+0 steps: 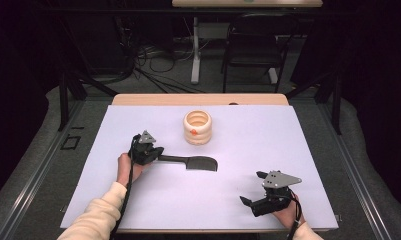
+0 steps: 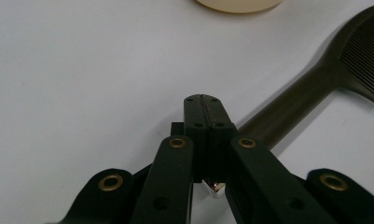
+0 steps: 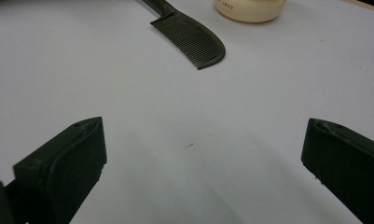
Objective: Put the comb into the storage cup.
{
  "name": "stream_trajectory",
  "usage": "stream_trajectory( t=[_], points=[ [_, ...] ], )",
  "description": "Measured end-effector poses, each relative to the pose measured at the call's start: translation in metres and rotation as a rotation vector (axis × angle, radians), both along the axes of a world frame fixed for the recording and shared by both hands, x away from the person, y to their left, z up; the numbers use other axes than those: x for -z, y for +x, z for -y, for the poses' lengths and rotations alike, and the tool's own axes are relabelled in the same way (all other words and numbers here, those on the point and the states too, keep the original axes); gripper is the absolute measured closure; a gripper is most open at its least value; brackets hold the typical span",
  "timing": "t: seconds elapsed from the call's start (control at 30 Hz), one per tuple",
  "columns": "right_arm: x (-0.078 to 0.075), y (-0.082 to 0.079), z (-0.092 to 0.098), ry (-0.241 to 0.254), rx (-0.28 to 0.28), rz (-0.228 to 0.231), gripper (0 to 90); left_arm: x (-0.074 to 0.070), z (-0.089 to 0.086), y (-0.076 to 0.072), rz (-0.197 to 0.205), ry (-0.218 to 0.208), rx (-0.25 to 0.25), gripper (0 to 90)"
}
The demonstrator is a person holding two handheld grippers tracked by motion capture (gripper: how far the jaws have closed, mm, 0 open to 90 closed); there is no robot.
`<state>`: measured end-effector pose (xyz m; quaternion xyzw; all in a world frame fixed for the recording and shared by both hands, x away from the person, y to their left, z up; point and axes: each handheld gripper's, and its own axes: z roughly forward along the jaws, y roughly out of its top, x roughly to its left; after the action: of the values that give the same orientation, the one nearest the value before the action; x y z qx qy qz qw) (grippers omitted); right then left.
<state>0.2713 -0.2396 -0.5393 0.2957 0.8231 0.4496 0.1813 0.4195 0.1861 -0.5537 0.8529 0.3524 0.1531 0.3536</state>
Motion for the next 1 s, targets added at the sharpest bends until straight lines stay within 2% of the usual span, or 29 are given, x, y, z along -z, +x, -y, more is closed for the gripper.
stream_trajectory(
  t=[0.4, 0.57, 1.0],
  points=[
    [0.0, 0.0, 0.0, -0.003, -0.001, -0.004, 0.0, -0.002, 0.002, -0.006, -0.026, 0.002, 0.019, 89.9],
    [0.0, 0.0, 0.0, -0.003, 0.0, -0.006, 0.0, -0.001, 0.004, -0.008, -0.045, 0.016, 0.03, 89.9],
    [0.0, 0.0, 0.0, -0.005, -0.003, -0.006, 0.0, -0.002, 0.005, -0.013, -0.065, 0.039, 0.057, 89.9]
  ],
)
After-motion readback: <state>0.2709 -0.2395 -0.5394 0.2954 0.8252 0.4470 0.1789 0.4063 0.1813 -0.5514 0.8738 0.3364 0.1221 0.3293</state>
